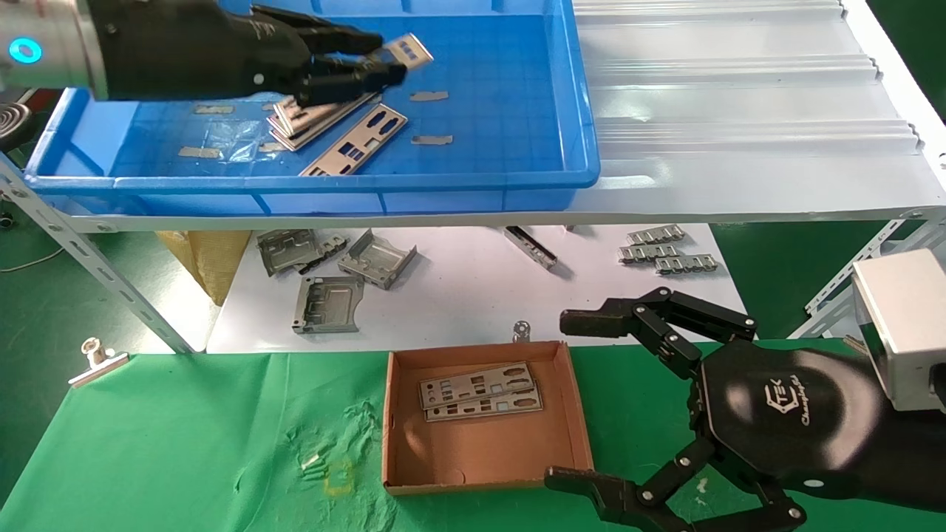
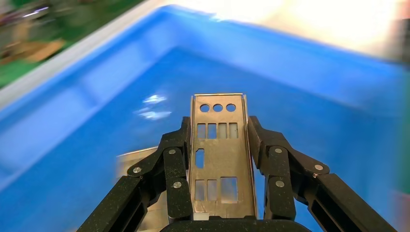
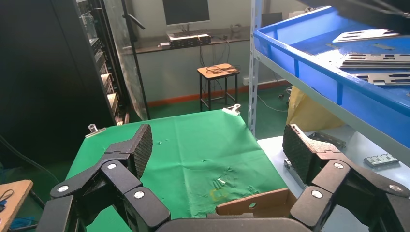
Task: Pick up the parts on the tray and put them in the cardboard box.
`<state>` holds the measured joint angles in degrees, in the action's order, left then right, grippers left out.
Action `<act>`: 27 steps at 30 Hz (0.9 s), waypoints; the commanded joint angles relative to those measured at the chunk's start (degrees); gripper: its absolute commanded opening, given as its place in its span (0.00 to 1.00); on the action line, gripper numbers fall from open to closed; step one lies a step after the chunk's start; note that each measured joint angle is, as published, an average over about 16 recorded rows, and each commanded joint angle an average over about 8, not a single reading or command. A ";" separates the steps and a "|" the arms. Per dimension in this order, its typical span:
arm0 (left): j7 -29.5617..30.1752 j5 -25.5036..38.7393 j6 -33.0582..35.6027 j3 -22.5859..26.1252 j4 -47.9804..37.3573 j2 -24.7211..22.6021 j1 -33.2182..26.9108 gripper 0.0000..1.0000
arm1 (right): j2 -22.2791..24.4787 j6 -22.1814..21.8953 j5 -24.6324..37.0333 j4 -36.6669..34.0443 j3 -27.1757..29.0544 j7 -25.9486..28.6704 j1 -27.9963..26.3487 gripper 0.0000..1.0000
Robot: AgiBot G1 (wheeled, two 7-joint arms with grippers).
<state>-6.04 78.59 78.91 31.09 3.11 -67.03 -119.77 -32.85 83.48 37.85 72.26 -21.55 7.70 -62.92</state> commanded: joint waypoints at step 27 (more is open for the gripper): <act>-1.67 -17.77 4.60 15.45 34.70 8.81 26.01 0.00 | 0.00 0.00 -0.01 0.00 -0.01 -0.01 0.00 1.00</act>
<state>-7.32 61.04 83.14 46.32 37.37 -58.81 -94.25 -32.85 83.48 37.85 72.26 -21.57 7.69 -62.93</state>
